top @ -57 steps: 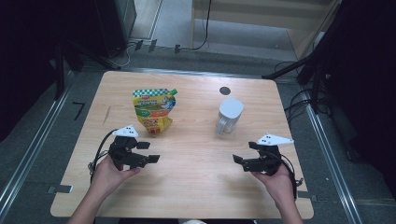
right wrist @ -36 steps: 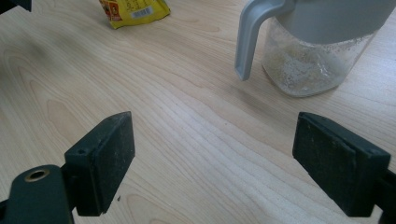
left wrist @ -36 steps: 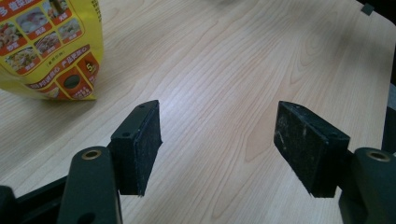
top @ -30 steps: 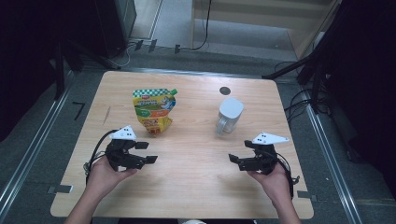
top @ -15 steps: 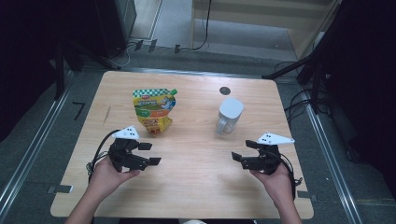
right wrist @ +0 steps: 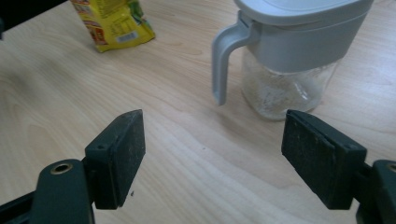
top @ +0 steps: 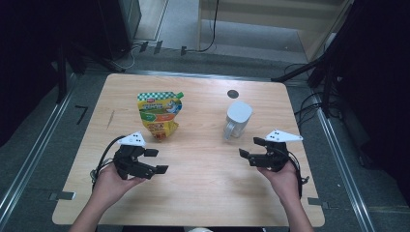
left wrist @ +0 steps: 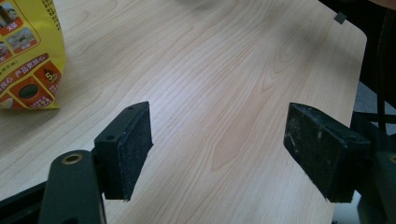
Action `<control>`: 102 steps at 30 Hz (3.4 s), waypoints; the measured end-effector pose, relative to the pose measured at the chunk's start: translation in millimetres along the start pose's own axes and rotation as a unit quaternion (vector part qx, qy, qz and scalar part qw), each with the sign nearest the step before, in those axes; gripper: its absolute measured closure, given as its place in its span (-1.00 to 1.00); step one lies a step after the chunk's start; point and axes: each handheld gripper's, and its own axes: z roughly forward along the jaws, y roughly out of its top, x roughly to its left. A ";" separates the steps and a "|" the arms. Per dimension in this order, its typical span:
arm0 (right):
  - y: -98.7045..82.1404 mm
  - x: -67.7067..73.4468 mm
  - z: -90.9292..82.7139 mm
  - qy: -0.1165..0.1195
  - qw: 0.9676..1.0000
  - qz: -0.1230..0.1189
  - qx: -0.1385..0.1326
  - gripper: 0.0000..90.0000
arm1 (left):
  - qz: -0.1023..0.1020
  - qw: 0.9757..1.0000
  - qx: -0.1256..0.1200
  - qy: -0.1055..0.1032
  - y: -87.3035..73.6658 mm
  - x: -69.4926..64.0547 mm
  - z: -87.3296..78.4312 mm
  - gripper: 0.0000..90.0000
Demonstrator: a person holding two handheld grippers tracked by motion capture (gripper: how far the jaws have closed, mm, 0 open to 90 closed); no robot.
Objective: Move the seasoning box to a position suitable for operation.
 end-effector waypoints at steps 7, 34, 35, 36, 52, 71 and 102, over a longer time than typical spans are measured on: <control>15.8 -15.7 14.6 0.003 1.000 0.008 -0.007 -0.51 | 0.004 1.000 0.005 0.003 -0.1 -3.4 -0.3 -0.44; 14.4 -66.4 81.3 -0.018 0.999 -0.002 -0.028 -0.70 | 0.004 1.000 0.009 -0.006 0.3 -7.2 -2.9 -0.43; 14.9 -68.3 84.0 -0.015 0.999 -0.002 -0.029 -0.69 | 0.005 1.000 0.009 -0.007 0.3 -7.2 -2.6 -0.43; 14.9 -70.0 86.9 -0.008 0.999 -0.001 -0.035 -0.69 | 0.005 1.000 0.009 -0.008 0.3 -7.2 -2.2 -0.43; 25.0 -74.2 128.0 0.008 0.999 0.004 -0.049 -0.82 | 0.001 1.000 0.010 -0.014 -0.4 -4.7 -1.1 -0.43; 18.8 -59.3 120.9 -0.012 0.998 0.006 -0.055 -0.72 | -0.001 1.000 0.005 -0.014 -0.4 -3.6 -1.0 -0.40; -18.0 64.7 97.5 0.075 0.995 -0.071 -0.012 -0.70 | 0.018 1.000 -0.002 -0.021 31.5 -8.8 31.7 -0.29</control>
